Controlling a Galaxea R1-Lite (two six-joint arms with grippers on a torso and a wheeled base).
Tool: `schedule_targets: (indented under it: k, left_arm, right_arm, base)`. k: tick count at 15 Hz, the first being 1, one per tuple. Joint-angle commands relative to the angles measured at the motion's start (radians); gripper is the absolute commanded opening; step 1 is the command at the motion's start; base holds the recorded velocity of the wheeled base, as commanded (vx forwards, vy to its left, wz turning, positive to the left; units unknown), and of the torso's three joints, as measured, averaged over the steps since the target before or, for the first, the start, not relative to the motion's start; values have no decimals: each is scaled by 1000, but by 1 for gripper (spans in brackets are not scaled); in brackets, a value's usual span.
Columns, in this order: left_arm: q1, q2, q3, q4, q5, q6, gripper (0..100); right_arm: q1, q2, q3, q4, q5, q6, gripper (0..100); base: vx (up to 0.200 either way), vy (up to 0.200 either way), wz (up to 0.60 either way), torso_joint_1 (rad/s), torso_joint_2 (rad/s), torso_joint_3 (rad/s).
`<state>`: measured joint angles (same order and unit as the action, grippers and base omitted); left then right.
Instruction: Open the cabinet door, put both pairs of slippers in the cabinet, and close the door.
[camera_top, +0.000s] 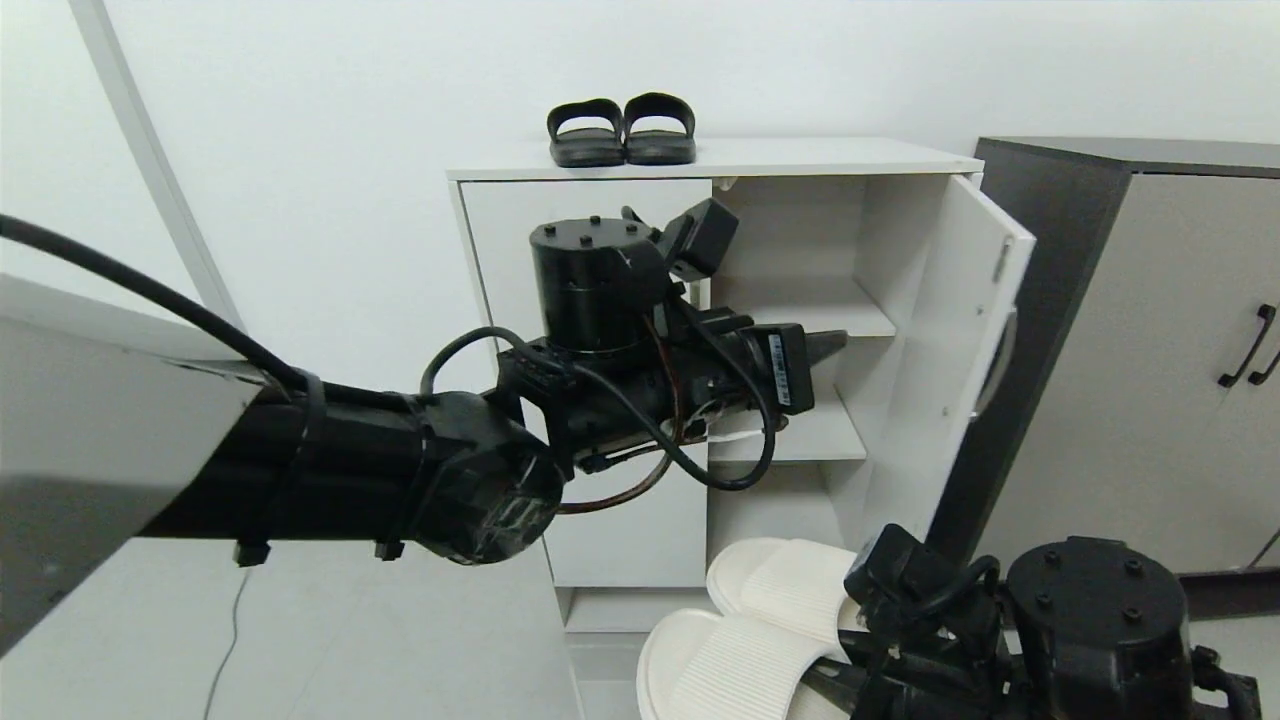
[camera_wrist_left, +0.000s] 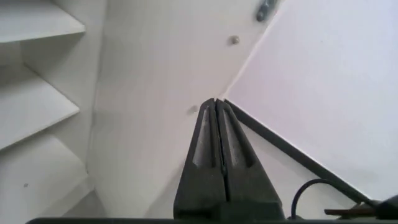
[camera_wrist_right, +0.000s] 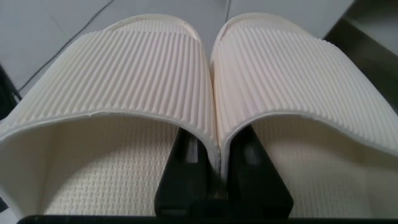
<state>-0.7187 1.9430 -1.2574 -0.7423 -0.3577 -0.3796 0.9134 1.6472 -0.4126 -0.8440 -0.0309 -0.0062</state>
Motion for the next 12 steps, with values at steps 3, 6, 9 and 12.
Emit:
schedule_targets:
  k: [3, 6, 9, 12]
  left_arm:
    - [70, -210, 184, -5, 5, 2, 0]
    - [78, -510, 467, 0, 6, 11, 0]
    - [111, -871, 742, 74, 49, 19, 0]
    - [232, -1208, 880, 327, 172, 140, 0]
  right_arm:
    - [-65, -4, -34, -1, -1, 5, 0]
    - [-84, -1, -43, -1, -1, 5, 0]
    - [-84, -4, -43, -1, -1, 5, 0]
    - [-85, -17, -43, -1, -1, 5, 0]
  base:
    - [0, 0, 0, 0, 0, 0]
    - [0, 0, 0, 0, 0, 0]
    - [0, 0, 0, 0, 0, 0]
    - [0, 0, 0, 0, 0, 0]
